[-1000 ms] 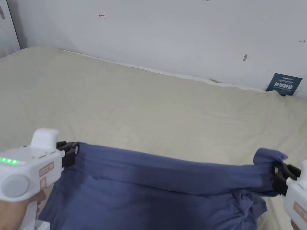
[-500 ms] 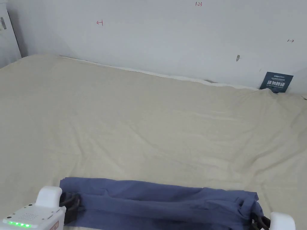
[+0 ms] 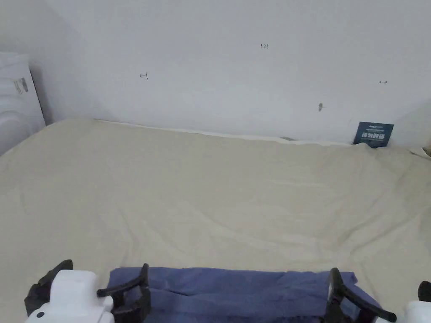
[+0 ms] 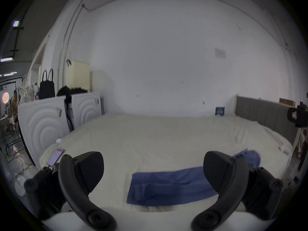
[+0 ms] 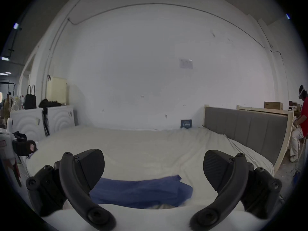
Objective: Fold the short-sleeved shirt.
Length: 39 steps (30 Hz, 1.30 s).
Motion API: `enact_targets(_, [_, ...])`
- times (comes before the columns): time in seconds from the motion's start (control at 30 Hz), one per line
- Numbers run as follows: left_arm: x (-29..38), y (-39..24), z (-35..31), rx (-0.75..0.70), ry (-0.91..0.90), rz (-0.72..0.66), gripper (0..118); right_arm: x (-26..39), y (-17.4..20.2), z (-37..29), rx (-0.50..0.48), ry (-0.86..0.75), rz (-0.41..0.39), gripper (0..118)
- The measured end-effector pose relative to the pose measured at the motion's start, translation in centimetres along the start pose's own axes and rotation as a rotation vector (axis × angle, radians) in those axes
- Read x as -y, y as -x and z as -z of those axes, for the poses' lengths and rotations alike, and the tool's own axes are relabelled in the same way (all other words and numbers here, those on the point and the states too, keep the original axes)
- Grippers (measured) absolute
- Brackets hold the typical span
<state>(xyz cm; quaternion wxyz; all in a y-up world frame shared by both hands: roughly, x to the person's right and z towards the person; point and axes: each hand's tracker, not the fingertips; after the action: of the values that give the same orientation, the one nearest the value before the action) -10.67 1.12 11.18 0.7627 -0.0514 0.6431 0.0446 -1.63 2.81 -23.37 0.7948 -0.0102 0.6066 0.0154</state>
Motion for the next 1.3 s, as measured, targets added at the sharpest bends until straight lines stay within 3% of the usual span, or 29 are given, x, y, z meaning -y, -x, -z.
enact_targets(0.13, [-1.9, -1.1, -3.6, 0.050, -0.122, 0.007, 116, -2.8, 2.3, -3.7, -0.055, -0.105, 0.027, 117])
enact_targets(0.17, [-2.1, -1.0, -3.9, 0.048, -0.117, -0.033, 109, -2.8, 2.5, -4.3, -0.058, -0.118, 0.027, 116])
enact_targets(0.2, [-2.3, -1.0, -4.4, 0.023, -0.112, -0.060, 87, -2.9, 2.7, -4.9, -0.067, -0.131, 0.034, 112])
enact_targets(0.23, [-2.4, -0.9, -4.7, 0.014, -0.108, -0.053, 22, -2.8, 2.8, -5.3, -0.071, -0.138, 0.044, 92])
enact_targets(0.27, [-2.3, -0.9, -5.0, 0.007, -0.104, -0.043, 1, -2.7, 2.7, -5.6, -0.067, -0.145, 0.047, 60])
enact_targets(0.3, [-2.1, -0.7, -5.7, -0.026, -0.164, -0.012, 1, -2.8, 2.8, -5.6, -0.061, -0.140, 0.035, 17])
enact_targets(0.33, [-1.7, -0.3, -5.9, 0.002, -0.128, -0.001, 1, -2.8, 2.6, -5.4, -0.052, -0.105, -0.002, 0])
enact_targets(0.47, [-0.8, 2.4, -5.2, -0.006, -0.063, -0.035, 1, -2.1, 2.4, -6.0, -0.049, -0.109, -0.039, 0])
enact_targets(0.57, [0.1, 5.0, -3.0, -0.047, -0.001, -0.115, 1, -1.7, 1.6, -5.4, -0.052, -0.069, 0.017, 0])
enact_targets(0.63, [1.0, 6.3, -0.4, -0.096, 0.067, -0.133, 1, -1.0, 1.6, -4.7, -0.038, -0.057, 0.015, 0])
enact_targets(0.7, [2.1, 7.7, 2.3, -0.050, 0.145, -0.139, 1, -0.5, 1.4, -3.8, -0.026, -0.029, 0.014, 0])
enact_targets(0.73, [2.8, 8.1, 3.9, -0.048, 0.183, -0.129, 14, -0.2, 1.5, -3.4, -0.028, -0.018, 0.017, 0])
enact_targets(0.77, [3.3, 7.8, 5.4, -0.051, 0.224, -0.117, 44, 0.1, 1.6, -3.0, -0.036, 0.002, 0.026, 0])
enact_targets(0.8, [4.2, 8.0, 7.1, -0.052, 0.258, -0.097, 90, 0.2, 1.6, -2.4, -0.046, 0.047, 0.058, 0])
enact_targets(0.83, [5.3, 8.5, 8.9, -0.028, 0.310, -0.090, 114, 0.6, 1.8, -2.0, -0.043, 0.062, 0.076, 0])
enact_targets(1.03, [13.0, 9.7, 18.6, -0.034, 0.536, -0.152, 118, 2.8, 3.5, 0.2, -0.086, 0.119, 0.028, 0])
enact_targets(1.13, [17.3, 9.4, 22.7, -0.052, 0.597, -0.096, 118, 3.4, 4.2, 1.0, -0.117, 0.155, 0.017, 0])
enact_targets(1.23, [17.8, 7.8, 22.0, -0.064, 0.696, -0.082, 115, 4.1, 4.5, 1.5, -0.110, 0.178, -0.002, 0])
enact_targets(1.3, [17.8, 6.9, 20.7, -0.145, 0.557, -0.104, 111, 4.6, 4.5, 2.0, -0.105, 0.202, 0.028, 0])
